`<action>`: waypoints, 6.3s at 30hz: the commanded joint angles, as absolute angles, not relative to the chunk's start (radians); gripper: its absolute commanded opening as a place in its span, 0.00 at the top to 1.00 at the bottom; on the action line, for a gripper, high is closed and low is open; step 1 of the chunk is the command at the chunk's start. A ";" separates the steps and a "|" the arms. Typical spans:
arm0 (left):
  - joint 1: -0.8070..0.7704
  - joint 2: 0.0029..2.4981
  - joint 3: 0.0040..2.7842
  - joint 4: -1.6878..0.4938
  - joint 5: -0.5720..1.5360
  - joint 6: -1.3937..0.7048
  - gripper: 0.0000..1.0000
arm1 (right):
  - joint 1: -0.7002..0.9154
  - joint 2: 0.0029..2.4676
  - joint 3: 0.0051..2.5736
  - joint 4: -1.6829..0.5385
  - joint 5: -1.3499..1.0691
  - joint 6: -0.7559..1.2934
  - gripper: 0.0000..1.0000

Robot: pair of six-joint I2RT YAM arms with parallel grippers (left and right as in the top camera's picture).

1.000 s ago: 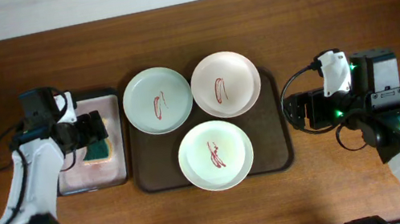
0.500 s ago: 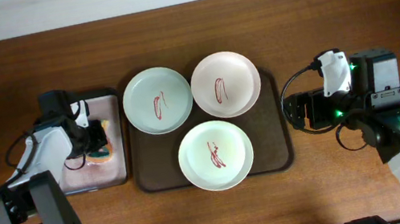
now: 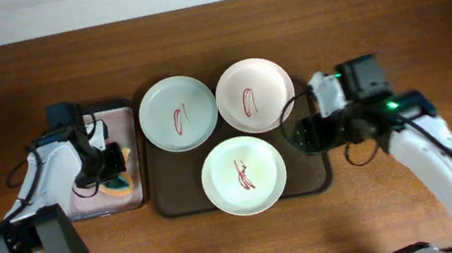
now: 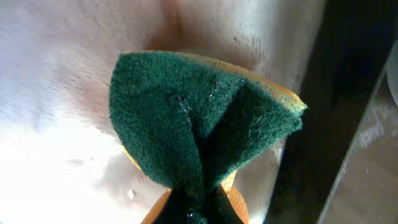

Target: Clean dirty plates on tray and stack at the side

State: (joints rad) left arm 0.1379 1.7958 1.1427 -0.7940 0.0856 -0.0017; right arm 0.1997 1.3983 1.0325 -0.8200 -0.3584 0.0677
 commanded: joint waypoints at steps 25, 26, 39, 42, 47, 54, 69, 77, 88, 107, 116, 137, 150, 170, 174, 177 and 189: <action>0.044 1.530 1.167 -0.572 -0.279 -0.041 1.00 | 0.328 1.820 1.050 -0.657 -0.434 0.167 0.93; 0.030 1.530 1.167 -0.572 -0.304 -0.041 1.00 | 0.328 1.820 1.050 -0.656 -0.434 0.167 0.93; -0.083 1.530 1.167 -0.574 -0.554 -0.057 1.00 | 0.328 1.820 1.050 -0.649 -0.434 0.167 0.93; -0.083 1.530 1.167 -0.579 -0.554 -0.064 1.00 | 0.328 1.820 1.050 -0.649 -0.434 0.167 0.93; -0.083 1.530 1.166 -0.599 -0.554 -0.077 1.00 | 0.327 1.820 1.050 -0.649 -0.434 0.167 0.93; -0.083 1.537 1.122 -0.629 -0.429 -0.107 1.00 | 0.327 1.820 1.050 -0.649 -0.434 0.167 0.95; -0.083 1.540 0.866 -0.516 -0.131 -0.146 1.00 | 0.327 1.820 1.050 -0.650 -0.434 0.167 0.96; -0.083 1.540 0.865 -0.508 -0.044 -0.145 1.00 | 0.327 1.820 1.050 -0.650 -0.434 0.167 0.96; -0.084 1.487 0.924 -0.532 -0.072 -0.145 1.00 | 0.327 1.820 1.050 -0.649 -0.434 0.167 0.96; -0.324 1.567 0.989 -0.496 0.498 -0.406 1.00 | 0.327 1.820 1.050 -0.649 -0.434 0.167 0.92; -0.496 1.754 0.988 -0.390 0.500 -0.553 1.00 | 0.327 1.820 1.050 -0.650 -0.434 0.167 0.92; -0.562 1.808 1.015 -0.534 -0.141 -0.635 1.00 | 0.327 1.820 1.050 -0.651 -0.434 0.167 0.93; -0.563 1.733 1.034 -0.577 -0.131 -0.636 1.00 | 0.335 1.820 1.050 -0.549 -0.709 0.181 0.58; -0.563 1.738 1.031 -0.577 -0.120 -0.636 1.00 | 0.471 1.855 1.048 -0.450 -0.455 0.665 0.53; -0.562 1.738 1.031 -0.577 -0.120 -0.636 1.00 | 0.491 1.859 1.046 -0.445 -0.403 0.739 0.54; -0.563 1.738 1.031 -0.578 -0.120 -0.636 1.00 | 0.493 1.859 1.042 -0.467 -0.339 0.819 0.58; -0.562 1.738 1.031 -0.611 -0.203 -0.636 1.00 | 0.490 1.859 1.035 -0.587 -0.231 0.828 0.65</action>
State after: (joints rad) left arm -0.5625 1.7584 1.0393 -0.6018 -0.1341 -0.6331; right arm 0.4862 1.8408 1.0542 -0.5613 -0.3202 0.8139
